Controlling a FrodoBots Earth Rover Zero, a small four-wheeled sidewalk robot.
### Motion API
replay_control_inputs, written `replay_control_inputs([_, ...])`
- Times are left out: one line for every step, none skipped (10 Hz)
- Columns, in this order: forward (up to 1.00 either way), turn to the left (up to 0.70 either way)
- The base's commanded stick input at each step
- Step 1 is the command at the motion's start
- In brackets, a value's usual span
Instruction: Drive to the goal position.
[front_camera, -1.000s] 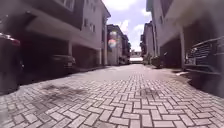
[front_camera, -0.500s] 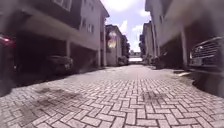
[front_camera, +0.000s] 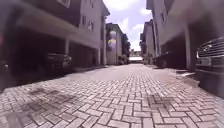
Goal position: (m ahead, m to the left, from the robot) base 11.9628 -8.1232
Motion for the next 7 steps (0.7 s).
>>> replay_control_inputs([0.5,0.5])
replay_control_inputs([0.5,0.5])
replay_control_inputs([0.5,0.32])
replay_control_inputs([0.5,0.13])
replay_control_inputs([0.5,0.02])
replay_control_inputs([0.5,0.0])
replay_control_inputs([0.5,0.0])
